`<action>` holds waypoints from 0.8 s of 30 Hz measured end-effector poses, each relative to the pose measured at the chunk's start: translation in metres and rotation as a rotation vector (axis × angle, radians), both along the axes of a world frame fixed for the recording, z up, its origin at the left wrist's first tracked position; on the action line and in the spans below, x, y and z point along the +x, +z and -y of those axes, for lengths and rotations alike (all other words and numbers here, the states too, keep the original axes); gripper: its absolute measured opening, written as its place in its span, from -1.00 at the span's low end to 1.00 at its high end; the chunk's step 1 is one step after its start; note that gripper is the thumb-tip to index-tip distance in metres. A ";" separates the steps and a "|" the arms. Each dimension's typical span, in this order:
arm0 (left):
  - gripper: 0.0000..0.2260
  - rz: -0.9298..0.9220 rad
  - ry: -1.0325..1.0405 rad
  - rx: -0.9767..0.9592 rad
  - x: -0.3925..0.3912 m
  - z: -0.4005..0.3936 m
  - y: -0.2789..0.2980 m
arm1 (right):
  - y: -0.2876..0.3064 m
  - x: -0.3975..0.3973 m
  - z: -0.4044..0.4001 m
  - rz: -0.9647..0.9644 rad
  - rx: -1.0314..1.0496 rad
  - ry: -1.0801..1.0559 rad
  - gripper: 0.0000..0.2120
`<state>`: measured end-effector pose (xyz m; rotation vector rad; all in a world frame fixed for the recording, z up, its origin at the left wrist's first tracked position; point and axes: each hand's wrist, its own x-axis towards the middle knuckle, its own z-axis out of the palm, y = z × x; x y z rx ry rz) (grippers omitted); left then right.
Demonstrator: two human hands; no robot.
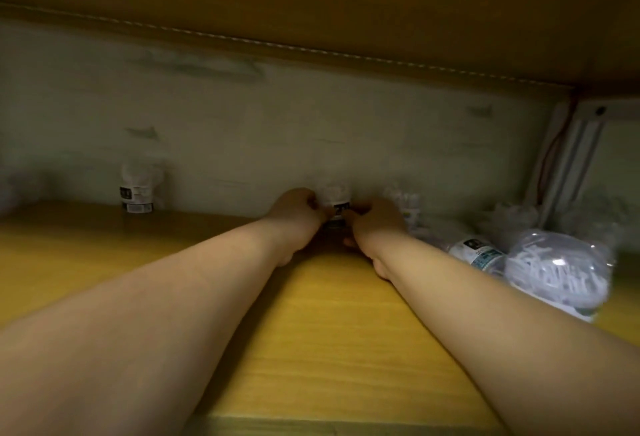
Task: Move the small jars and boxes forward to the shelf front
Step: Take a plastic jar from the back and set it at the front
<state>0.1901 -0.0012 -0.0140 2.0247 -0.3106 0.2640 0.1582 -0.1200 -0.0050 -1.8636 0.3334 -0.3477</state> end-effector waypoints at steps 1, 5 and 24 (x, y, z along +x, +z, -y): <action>-0.84 -0.004 -0.005 -0.011 0.001 -0.001 0.000 | 0.000 -0.001 -0.001 0.014 0.020 0.005 -0.91; -0.84 -0.016 -0.014 -0.046 0.006 0.002 -0.002 | -0.003 0.002 0.003 0.067 0.063 0.023 -0.85; -0.76 -0.170 -0.117 -0.094 -0.130 -0.001 0.013 | 0.003 -0.151 0.031 0.064 0.053 0.163 -0.80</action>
